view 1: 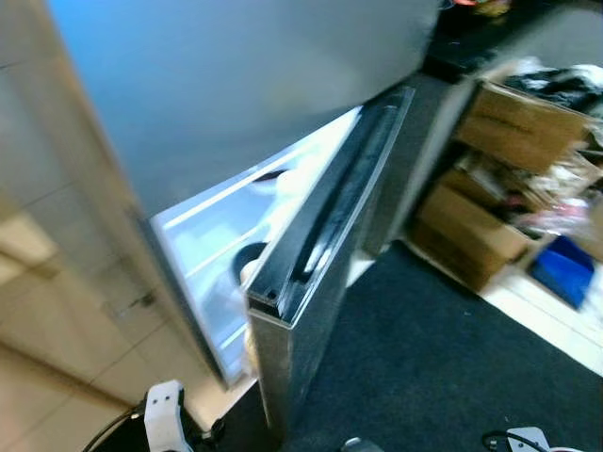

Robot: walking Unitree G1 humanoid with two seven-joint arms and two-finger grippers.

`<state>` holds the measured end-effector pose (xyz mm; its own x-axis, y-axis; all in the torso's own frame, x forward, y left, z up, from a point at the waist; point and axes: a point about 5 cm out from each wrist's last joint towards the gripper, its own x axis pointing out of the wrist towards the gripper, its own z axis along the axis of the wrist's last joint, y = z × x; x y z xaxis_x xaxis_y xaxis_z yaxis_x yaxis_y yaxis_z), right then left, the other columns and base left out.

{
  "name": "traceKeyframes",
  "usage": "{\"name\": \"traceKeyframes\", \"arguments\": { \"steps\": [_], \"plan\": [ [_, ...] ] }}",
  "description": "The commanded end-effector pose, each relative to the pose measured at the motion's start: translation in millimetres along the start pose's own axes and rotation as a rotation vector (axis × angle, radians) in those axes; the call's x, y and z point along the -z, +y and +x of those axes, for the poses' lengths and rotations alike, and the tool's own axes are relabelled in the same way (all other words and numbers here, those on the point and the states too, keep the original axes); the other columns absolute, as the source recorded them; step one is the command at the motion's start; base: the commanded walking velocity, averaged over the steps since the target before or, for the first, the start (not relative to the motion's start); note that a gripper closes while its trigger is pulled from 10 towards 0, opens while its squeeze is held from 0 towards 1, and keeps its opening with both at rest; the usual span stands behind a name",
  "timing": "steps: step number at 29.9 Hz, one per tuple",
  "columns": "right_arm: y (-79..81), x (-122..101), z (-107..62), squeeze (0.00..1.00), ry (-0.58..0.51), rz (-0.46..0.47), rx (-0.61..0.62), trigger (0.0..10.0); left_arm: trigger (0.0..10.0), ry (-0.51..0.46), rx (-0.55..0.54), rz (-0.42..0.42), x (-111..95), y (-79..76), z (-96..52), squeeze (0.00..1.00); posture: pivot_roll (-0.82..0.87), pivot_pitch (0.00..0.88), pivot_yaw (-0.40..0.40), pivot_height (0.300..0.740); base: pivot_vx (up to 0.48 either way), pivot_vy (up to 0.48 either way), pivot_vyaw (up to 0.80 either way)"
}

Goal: Restocking fridge

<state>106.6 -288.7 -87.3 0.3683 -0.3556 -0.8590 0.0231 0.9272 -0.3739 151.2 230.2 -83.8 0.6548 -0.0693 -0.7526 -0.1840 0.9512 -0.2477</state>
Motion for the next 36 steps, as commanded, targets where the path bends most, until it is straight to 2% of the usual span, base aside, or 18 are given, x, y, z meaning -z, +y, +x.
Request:
{"name": "traceKeyframes", "arguments": {
  "steps": [1,8,16,36],
  "plan": [
    [-3.7,1.8,-0.2,0.00,0.003,0.019,0.017,10.0,10.0,0.019,-0.008,-0.002,6.0,-2.1,-0.2,0.00,-0.03,0.093,-0.003,0.740,0.000,0.000,-0.79],
    [-3.2,1.5,-0.2,0.00,0.000,0.005,0.018,10.0,10.0,0.032,-0.012,0.010,7.5,-4.9,1.0,0.00,-0.03,0.095,-0.002,0.740,0.000,0.000,0.00],
    [-1.8,1.5,-0.3,0.00,-0.001,0.004,0.014,10.0,10.0,0.053,-0.007,0.023,14.6,-7.1,0.0,0.00,-0.03,0.096,0.000,0.740,-0.290,0.000,0.00],
    [-0.2,2.2,-0.4,0.00,0.000,0.000,0.009,10.0,10.0,0.064,0.005,0.034,15.2,-8.6,0.5,0.00,-0.03,0.092,0.002,0.740,-0.344,0.000,0.00]
  ]
}}
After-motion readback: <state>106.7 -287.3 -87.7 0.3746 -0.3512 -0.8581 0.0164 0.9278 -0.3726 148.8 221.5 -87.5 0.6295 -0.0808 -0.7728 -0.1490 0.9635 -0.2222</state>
